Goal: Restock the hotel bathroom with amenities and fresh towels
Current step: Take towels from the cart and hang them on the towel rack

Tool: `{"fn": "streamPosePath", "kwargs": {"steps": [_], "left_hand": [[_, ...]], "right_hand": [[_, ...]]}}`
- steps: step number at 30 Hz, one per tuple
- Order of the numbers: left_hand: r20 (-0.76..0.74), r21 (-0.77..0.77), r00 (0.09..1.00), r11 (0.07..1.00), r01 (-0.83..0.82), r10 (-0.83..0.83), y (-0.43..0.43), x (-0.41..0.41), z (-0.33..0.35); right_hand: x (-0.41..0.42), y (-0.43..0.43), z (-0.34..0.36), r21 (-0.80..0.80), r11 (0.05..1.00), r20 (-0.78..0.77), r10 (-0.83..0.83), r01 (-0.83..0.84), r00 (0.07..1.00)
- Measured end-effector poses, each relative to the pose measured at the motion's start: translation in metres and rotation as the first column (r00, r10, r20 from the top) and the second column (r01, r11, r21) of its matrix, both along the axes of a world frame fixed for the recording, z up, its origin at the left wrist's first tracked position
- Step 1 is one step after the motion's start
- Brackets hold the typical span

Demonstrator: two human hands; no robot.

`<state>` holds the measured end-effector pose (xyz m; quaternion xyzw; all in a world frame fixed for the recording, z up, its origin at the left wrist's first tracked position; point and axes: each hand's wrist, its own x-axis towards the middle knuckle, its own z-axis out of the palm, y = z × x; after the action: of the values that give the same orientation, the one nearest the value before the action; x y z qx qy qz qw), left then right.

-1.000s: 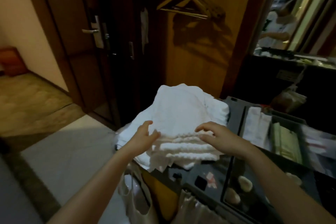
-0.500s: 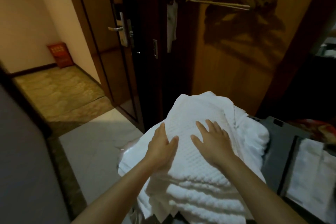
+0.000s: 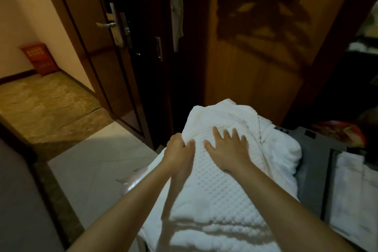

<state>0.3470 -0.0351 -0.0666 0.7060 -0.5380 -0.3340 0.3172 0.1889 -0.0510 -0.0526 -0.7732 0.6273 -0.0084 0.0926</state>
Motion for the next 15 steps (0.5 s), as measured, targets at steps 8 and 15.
{"fn": "streamPosePath", "kwargs": {"steps": [8,15], "left_hand": [[-0.25,0.086,0.966,0.995,-0.047,0.067,-0.043,0.008,0.032],[-0.511,0.297,0.845,0.955,-0.002,0.161,-0.059,0.005,0.045]], "right_hand": [[-0.011,0.001,-0.004,0.007,0.999,0.158,-0.038,0.037,0.987],[-0.017,0.003,-0.003,0.044,0.996,0.295,-0.085,0.076,0.952]]}}
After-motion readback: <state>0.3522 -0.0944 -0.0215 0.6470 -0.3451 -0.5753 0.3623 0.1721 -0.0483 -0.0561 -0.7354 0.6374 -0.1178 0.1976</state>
